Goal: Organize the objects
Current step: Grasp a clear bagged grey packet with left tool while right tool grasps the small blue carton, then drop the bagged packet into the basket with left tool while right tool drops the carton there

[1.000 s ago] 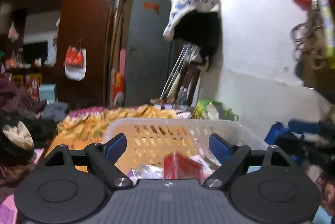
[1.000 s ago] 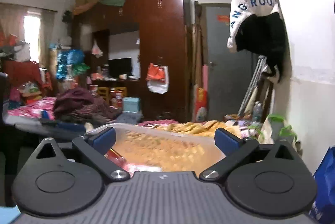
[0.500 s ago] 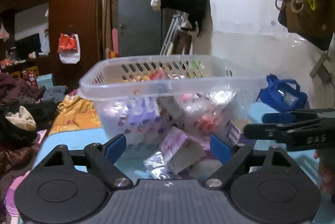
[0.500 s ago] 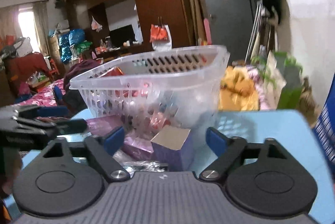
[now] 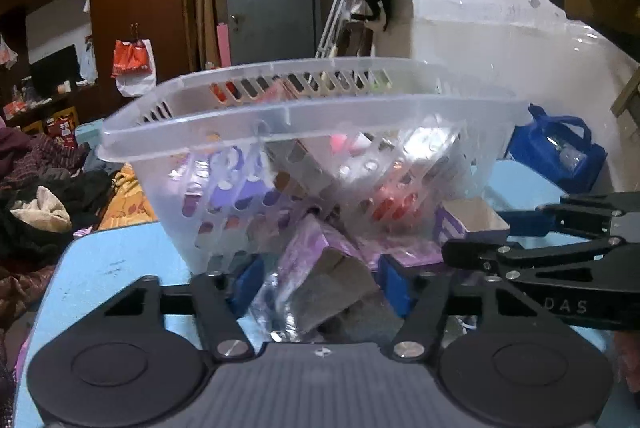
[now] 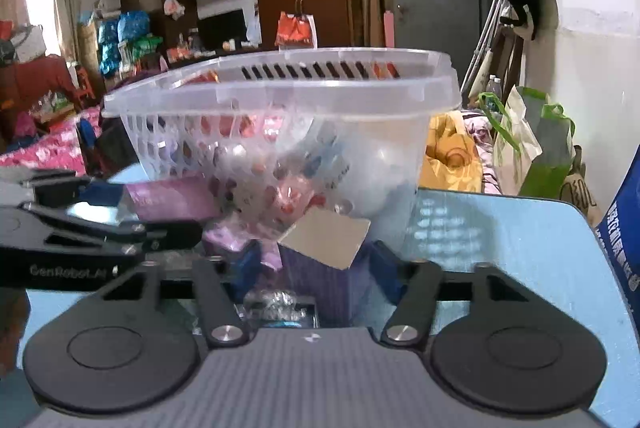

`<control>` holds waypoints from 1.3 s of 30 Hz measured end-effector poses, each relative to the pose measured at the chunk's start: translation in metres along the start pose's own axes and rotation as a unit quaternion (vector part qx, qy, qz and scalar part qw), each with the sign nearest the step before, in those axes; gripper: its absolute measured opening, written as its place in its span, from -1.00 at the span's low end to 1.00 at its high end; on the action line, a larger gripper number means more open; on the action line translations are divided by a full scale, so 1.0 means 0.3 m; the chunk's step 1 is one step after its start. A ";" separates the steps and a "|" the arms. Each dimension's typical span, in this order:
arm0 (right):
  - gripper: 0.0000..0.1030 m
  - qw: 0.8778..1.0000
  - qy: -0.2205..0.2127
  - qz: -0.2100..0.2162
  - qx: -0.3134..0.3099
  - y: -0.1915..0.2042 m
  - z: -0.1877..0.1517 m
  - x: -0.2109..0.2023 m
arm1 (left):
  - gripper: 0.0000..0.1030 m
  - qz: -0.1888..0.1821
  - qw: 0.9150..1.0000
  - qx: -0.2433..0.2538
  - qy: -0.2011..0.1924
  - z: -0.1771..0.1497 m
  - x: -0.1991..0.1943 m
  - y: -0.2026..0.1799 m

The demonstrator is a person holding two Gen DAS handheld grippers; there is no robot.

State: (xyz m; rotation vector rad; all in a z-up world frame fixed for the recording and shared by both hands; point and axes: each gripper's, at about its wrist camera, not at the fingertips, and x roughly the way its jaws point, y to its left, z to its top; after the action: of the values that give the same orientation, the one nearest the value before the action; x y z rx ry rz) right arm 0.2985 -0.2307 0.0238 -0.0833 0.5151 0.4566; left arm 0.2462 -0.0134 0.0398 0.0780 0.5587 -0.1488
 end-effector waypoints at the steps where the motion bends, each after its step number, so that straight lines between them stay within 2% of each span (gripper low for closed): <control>1: -0.05 1.000 -0.003 -0.002 -0.002 0.002 -0.003 -0.006 | -0.03 -0.002 1.000 0.003 0.000 -0.003 -0.001 -0.003; 5: -0.08 1.000 -0.014 -0.007 -0.014 0.015 -0.018 -0.019 | -0.04 0.006 0.999 0.019 -0.043 -0.024 -0.063 -0.019; 12: -0.08 0.999 -0.050 -0.001 0.007 -0.014 -0.028 -0.073 | -0.04 -0.008 0.992 -0.005 -0.125 -0.108 -0.202 0.040; 18: -0.08 0.996 -0.088 -0.009 0.022 -0.039 -0.040 -0.126 | -0.04 -0.015 0.985 -0.032 -0.170 -0.141 -0.263 0.117; 24: -0.08 0.992 -0.124 0.003 0.040 -0.061 -0.048 -0.173 | -0.04 -0.031 0.981 -0.052 -0.186 -0.141 -0.271 0.145; 39: -0.09 0.982 -0.181 0.027 0.041 -0.066 -0.039 -0.308 | -0.04 -0.059 0.973 -0.059 -0.215 -0.172 -0.332 0.168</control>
State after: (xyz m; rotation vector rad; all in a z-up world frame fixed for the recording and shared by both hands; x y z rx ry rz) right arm 0.2305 -0.2877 0.0585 0.0928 0.1772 0.4899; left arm 0.1440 0.0542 0.0510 -0.1030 0.1377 -0.2399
